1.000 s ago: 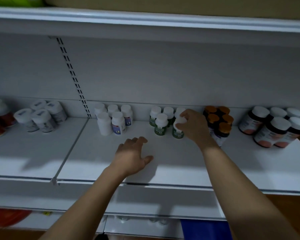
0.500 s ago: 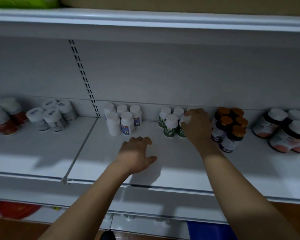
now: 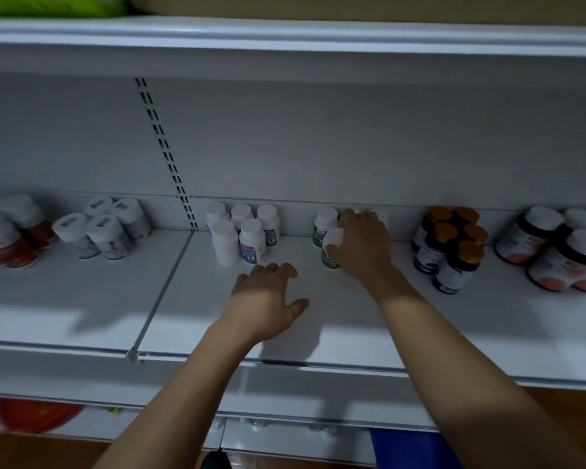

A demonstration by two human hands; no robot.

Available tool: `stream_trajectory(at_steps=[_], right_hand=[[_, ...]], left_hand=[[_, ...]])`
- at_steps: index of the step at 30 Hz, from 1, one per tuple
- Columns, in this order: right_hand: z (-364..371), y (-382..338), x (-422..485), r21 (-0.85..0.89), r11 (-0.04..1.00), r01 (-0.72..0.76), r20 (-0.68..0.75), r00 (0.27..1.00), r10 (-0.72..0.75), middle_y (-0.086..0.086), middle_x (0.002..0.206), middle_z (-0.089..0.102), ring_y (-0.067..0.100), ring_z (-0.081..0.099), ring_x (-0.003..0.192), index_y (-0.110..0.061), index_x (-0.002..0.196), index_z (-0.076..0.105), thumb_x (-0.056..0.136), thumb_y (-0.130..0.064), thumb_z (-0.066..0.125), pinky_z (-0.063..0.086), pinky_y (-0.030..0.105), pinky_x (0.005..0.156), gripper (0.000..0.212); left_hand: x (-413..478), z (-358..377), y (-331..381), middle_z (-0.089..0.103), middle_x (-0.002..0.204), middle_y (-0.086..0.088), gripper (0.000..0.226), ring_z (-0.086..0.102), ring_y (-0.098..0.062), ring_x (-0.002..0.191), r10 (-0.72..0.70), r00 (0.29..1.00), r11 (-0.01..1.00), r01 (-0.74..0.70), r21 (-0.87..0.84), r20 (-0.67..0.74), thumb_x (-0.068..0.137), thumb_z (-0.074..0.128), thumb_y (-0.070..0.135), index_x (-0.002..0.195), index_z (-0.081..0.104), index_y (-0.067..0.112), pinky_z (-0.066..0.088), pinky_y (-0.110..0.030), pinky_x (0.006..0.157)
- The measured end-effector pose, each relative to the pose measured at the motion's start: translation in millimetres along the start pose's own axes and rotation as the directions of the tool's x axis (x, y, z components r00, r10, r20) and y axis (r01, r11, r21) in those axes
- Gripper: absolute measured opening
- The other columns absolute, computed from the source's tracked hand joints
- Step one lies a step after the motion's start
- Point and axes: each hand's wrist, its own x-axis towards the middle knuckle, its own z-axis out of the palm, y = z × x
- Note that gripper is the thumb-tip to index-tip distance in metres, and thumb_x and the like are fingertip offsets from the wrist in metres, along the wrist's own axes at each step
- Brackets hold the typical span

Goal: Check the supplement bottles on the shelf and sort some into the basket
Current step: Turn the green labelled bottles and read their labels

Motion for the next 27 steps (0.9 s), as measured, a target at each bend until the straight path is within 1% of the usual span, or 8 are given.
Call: stream_trajectory(at_steps=[2, 5, 8, 10, 13, 16, 20, 27], right_hand=[[-4, 1, -15, 0.208, 0.977, -0.041, -0.031, 0.998, 0.049, 0.01, 0.118, 0.058, 0.03, 0.05, 0.112, -0.011, 0.121, 0.051, 0.081, -0.032, 0.069, 0.04, 0.036, 0.087, 0.048], [-21, 8, -40, 0.553, 0.82, -0.143, -0.014, 0.983, 0.181, 0.001, 0.101, 0.063, 0.024, 0.059, 0.099, -0.016, 0.111, 0.057, 0.08, -0.026, 0.073, 0.048, 0.036, 0.083, 0.037], [-37, 19, -65, 0.805, 0.54, -0.245, 0.097, 0.953, 0.287, -0.009, 0.089, 0.061, 0.021, 0.064, 0.092, -0.023, 0.095, 0.061, 0.078, -0.015, 0.076, 0.055, 0.037, 0.08, 0.024], [-48, 26, -80, 0.916, 0.301, -0.265, 0.178, 0.941, 0.288, -0.002, 0.092, 0.064, 0.022, 0.066, 0.092, -0.02, 0.092, 0.065, 0.079, -0.005, 0.075, 0.059, 0.035, 0.075, 0.022], [-67, 39, -99, 0.955, 0.163, -0.248, 0.214, 0.956, 0.202, 0.01, 0.1, 0.067, 0.02, 0.068, 0.09, -0.01, 0.1, 0.067, 0.081, 0.002, 0.07, 0.057, 0.027, 0.068, 0.022], [-81, 49, -112, 0.975, 0.096, -0.201, 0.187, 0.973, 0.134, 0.009, 0.098, 0.068, 0.016, 0.068, 0.084, -0.012, 0.098, 0.068, 0.079, 0.005, 0.07, 0.055, 0.025, 0.065, 0.025], [-83, 58, -128, 0.99, -0.005, -0.14, 0.14, 0.99, 0.028, 0.009, 0.1, 0.07, 0.019, 0.068, 0.086, -0.01, 0.098, 0.069, 0.065, -0.011, 0.076, 0.055, 0.029, 0.065, 0.034], [-80, 45, -145, 0.978, -0.143, -0.15, 0.14, 0.987, -0.079, 0.004, 0.091, 0.072, 0.015, 0.067, 0.08, -0.014, 0.091, 0.07, 0.074, -0.003, 0.062, 0.056, 0.027, 0.065, 0.023]], left_hand=[[-2, 0, 2, 0.054, 0.132, 0.003, 0.057, 0.047, -0.02, 0.122, 0.007, 1.0, 1.0, -0.007, 0.007, -0.011, 0.089, 0.055, 0.056, 0.136, 0.043, 0.027, 0.036, -0.031, 0.097], [-5, 0, 8, 0.051, 0.135, 0.001, 0.064, 0.047, -0.021, 0.123, 0.019, 1.0, 1.0, -0.019, 0.006, -0.007, 0.088, 0.056, 0.056, 0.141, 0.039, 0.024, 0.039, -0.033, 0.097], [-11, -3, 25, 0.044, 0.142, -0.004, 0.075, 0.045, -0.023, 0.127, 0.054, 0.998, 0.989, -0.059, -0.134, -0.037, 0.086, 0.061, 0.054, 0.147, 0.032, 0.02, 0.041, -0.035, 0.101], [-17, -6, 40, 0.041, 0.145, -0.002, 0.082, 0.043, -0.02, 0.13, 0.077, 0.996, 0.96, -0.087, -0.267, -0.049, 0.084, 0.065, 0.054, 0.149, 0.027, 0.022, 0.041, -0.037, 0.104], [-28, -7, 59, 0.041, 0.144, 0.004, 0.083, 0.045, -0.013, 0.128, 0.101, 0.991, 0.897, -0.128, -0.423, -0.084, 0.081, 0.067, 0.055, 0.148, 0.026, 0.028, 0.045, -0.038, 0.101], [-38, -10, 75, 0.05, 0.134, 0.011, 0.07, 0.048, -0.002, 0.117, 0.165, 0.98, 0.822, -0.199, -0.534, -0.113, 0.082, 0.071, 0.044, 0.142, 0.037, 0.034, 0.048, -0.026, 0.094], [-53, -15, 88, 0.057, 0.116, 0.018, 0.061, 0.054, 0.001, 0.106, 0.149, 0.977, 0.723, -0.212, -0.658, -0.151, 0.077, 0.08, 0.032, 0.123, 0.045, 0.05, 0.047, -0.013, 0.08], [-74, -7, 87, 0.056, 0.11, 0.015, 0.07, 0.054, -0.005, 0.102, 0.066, 0.977, 0.679, -0.193, -0.708, -0.203, 0.058, 0.091, 0.035, 0.115, 0.051, 0.043, 0.049, -0.019, 0.07]])
